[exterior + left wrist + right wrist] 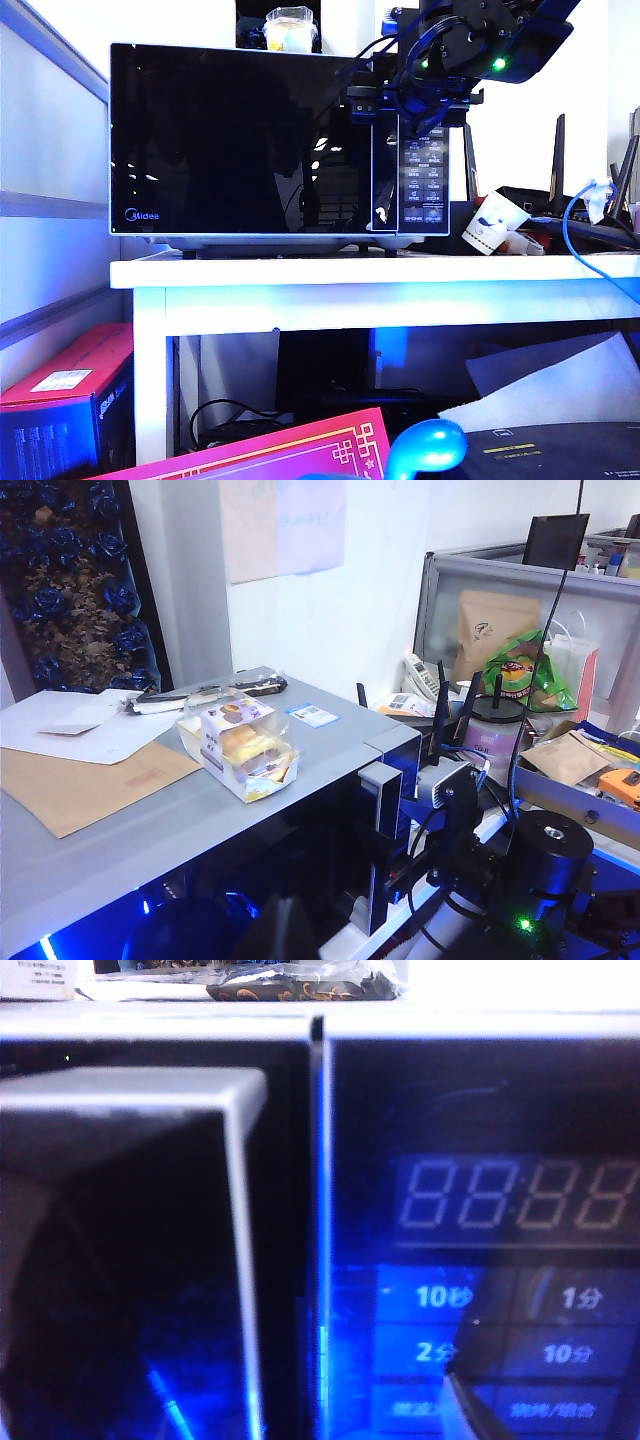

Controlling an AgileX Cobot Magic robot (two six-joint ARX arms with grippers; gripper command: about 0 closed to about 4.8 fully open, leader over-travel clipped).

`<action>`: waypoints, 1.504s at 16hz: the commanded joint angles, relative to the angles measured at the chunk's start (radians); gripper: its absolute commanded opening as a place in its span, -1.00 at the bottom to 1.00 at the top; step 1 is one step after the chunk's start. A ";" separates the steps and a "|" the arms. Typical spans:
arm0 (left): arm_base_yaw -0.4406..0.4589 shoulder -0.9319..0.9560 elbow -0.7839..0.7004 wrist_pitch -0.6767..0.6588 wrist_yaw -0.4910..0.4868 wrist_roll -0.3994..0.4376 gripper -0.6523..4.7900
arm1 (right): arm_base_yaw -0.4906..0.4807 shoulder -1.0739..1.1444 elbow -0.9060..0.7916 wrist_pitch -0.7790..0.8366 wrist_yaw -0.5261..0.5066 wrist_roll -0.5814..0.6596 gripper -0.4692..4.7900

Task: Open the microwave door, place the box of snacks from the top of the microwave inside, then close the microwave door.

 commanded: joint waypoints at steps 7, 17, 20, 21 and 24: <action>0.000 -0.003 0.006 0.006 0.005 0.003 -0.78 | 0.009 -0.077 0.012 -0.101 -0.033 -0.001 -0.14; 0.000 -0.003 0.006 0.008 0.004 0.003 -0.78 | 0.013 -0.208 0.012 -0.366 -0.107 0.000 1.00; 0.000 -0.003 0.006 0.008 0.004 0.003 -0.78 | 0.013 -0.249 0.013 -0.429 -0.109 -0.008 1.00; 0.000 -0.003 0.006 0.007 0.004 0.003 -0.78 | 0.013 -0.272 0.013 -0.451 -0.106 -0.010 1.00; 0.000 -0.003 0.006 0.007 0.004 0.003 -0.78 | -0.004 -0.362 0.012 -0.502 -0.115 -0.065 1.00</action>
